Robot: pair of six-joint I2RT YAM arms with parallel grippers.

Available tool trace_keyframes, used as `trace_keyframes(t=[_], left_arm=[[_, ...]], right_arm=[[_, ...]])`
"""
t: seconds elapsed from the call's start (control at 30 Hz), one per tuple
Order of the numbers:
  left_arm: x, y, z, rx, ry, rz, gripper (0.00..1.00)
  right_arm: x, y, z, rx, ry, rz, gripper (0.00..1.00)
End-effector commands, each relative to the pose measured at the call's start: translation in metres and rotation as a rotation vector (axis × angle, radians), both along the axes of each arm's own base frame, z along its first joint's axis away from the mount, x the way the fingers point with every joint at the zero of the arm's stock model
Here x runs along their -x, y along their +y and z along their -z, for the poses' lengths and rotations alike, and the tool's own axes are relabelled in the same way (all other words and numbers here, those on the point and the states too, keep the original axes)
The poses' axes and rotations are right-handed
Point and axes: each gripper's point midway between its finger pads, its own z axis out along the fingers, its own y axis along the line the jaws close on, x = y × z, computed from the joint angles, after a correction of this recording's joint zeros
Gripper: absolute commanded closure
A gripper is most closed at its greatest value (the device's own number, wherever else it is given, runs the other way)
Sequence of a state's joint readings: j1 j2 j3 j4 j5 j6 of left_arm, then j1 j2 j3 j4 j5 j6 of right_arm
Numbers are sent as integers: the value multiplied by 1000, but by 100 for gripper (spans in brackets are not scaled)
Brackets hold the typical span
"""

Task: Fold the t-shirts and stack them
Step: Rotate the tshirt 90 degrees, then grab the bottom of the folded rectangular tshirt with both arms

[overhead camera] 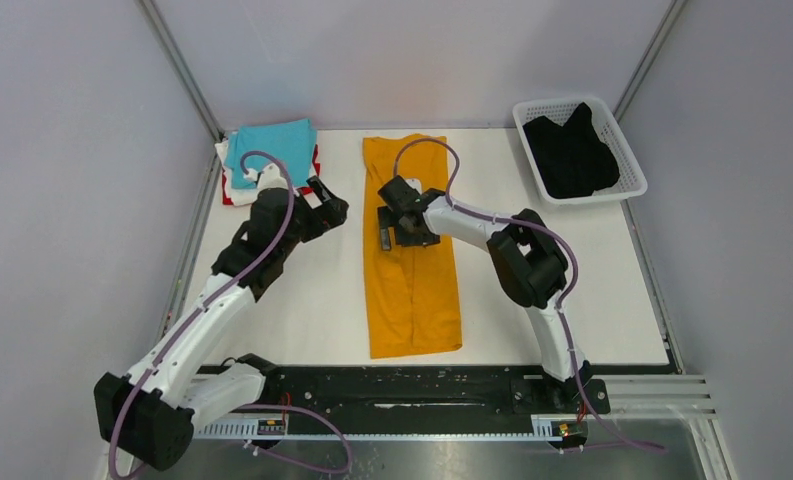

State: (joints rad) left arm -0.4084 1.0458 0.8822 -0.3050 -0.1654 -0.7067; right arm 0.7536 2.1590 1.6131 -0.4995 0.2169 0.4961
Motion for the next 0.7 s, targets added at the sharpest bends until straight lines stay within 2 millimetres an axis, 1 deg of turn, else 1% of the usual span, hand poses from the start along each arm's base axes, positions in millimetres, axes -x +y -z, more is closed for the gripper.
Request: trace_keyframes(t=[0.0,0.07,0.13,0.2,0.27,0.33,0.37,0.4,0.47,0.53,0.6,0.67], left_arm=[[10,-6,-27,39,-72,59,1],[21,-17,-17,63,-43,131,1],[36,-29,0,93,9,210,1],[55,-41,24,124,80,282,1],[77,-49,56,141,167,337,2],[100,-56,82,155,251,389,6],[111,-60,93,167,290,410,7],[123,-63,103,176,327,427,7],[149,-76,120,182,397,486,9],[172,-85,136,173,470,528,11],[193,-91,150,157,538,569,15],[208,-93,164,136,598,581,19]], right_arm=[[-5,9,-22,-72,39,-14,1],[-3,8,-43,-106,-7,-40,1],[3,2,-70,-150,-67,-59,0],[16,-11,-91,-185,-118,-60,1],[37,-28,-98,-214,-137,-41,0],[64,-49,-91,-246,-123,6,0],[82,-60,-83,-263,-100,25,0],[97,-67,-73,-284,-74,40,1],[128,-78,-64,-338,-21,57,0],[153,-86,-55,-353,27,63,1],[175,-86,-51,-387,78,33,1],[194,-86,-44,-409,124,13,2]])
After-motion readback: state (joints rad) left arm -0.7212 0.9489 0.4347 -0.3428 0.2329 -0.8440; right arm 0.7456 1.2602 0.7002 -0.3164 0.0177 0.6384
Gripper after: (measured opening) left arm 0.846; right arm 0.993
